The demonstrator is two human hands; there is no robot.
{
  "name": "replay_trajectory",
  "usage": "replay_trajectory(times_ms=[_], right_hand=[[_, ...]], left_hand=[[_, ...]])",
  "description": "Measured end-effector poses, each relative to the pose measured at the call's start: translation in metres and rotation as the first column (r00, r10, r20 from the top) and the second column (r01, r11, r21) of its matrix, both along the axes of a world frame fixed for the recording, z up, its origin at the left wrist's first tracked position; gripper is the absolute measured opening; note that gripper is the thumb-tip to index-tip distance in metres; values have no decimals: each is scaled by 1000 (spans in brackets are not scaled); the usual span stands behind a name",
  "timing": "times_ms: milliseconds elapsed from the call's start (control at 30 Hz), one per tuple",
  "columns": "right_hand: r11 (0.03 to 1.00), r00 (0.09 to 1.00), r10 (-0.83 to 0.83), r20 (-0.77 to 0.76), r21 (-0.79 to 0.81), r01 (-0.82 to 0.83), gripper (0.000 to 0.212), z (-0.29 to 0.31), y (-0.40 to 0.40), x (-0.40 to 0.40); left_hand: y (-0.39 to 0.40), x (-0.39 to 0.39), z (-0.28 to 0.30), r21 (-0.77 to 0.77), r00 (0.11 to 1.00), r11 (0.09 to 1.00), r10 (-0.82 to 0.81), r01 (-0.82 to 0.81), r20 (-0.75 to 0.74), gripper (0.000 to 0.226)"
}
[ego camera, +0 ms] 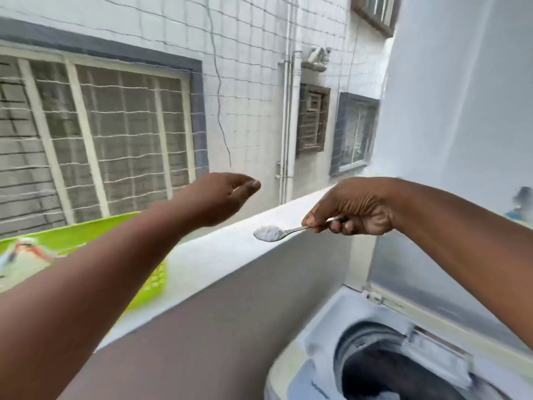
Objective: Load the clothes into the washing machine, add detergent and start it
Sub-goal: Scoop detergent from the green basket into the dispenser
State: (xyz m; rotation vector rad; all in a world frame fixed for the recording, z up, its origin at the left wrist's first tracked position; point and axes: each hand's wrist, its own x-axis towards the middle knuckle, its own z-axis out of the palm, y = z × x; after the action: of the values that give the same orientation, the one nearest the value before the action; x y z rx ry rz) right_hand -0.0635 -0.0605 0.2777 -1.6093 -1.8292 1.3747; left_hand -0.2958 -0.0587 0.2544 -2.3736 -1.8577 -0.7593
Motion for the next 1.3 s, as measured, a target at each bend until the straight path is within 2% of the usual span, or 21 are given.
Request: replay_trajectory(times_ms=[167, 267, 367, 500, 733, 767, 833, 900, 933, 1000, 1033, 1067, 1100, 1167, 1233, 1300], right_hand=[[989, 989, -147, -26, -7, 147, 9, -19, -2, 95], [969, 969, -244, -28, -40, 242, 11, -32, -6, 144], [942, 943, -330, -28, -67, 328, 8, -44, -11, 186], [870, 873, -487, -7, -86, 485, 5, -66, -17, 231], [637, 640, -769, -4, -104, 764, 10, -122, -25, 281], [597, 601, -799, 1, -113, 794, 11, -132, -24, 286], [524, 529, -849, -1, -136, 841, 13, -153, -22, 294], [456, 462, -887, -3, -163, 875, 13, -176, -19, 300], [418, 425, -905, -2, -175, 891, 13, -189, -17, 303], [362, 368, -930, 1, -189, 913, 10, -215, -10, 306], [345, 352, -936, 1, -195, 918, 9, -228, -6, 307], [333, 339, -941, -2, -199, 922, 6, -240, -3, 307], [320, 326, -945, -5, -206, 925, 4, -253, 2, 308], [299, 305, -952, -3, -213, 930, 5, -280, 12, 309], [291, 297, -955, -2, -220, 931, 5, -303, 21, 311], [301, 310, -951, 8, -220, 928, 6, -324, 30, 313]], left_hand=[[36, 88, -45, 38, 960, 982, -171, 184, -223, 57], [56, 138, -81, 26, 899, 963, -242, 269, -365, 87], [74, 189, -121, -34, 826, 929, -343, 368, -447, 108], [95, 250, -181, -103, 778, 883, -454, 458, -434, 102], [107, 325, -282, -318, 618, 723, -690, 613, -376, 104], [107, 331, -294, -373, 610, 697, -717, 613, -336, 100], [111, 338, -319, -484, 658, 644, -733, 592, -171, 86], [114, 345, -350, -572, 766, 571, -620, 589, 169, 81], [115, 348, -362, -610, 802, 532, -481, 587, 353, 78], [115, 357, -381, -632, 786, 534, -106, 562, 609, 54], [117, 362, -390, -651, 726, 542, 103, 532, 680, 38], [118, 364, -393, -678, 657, 536, 272, 503, 703, 29], [120, 368, -398, -700, 587, 505, 394, 505, 707, 31], [126, 373, -404, -714, 447, 381, 583, 587, 678, 36], [130, 378, -407, -693, 349, 262, 714, 671, 607, 53], [135, 383, -408, -659, 279, 220, 777, 719, 564, 64]])
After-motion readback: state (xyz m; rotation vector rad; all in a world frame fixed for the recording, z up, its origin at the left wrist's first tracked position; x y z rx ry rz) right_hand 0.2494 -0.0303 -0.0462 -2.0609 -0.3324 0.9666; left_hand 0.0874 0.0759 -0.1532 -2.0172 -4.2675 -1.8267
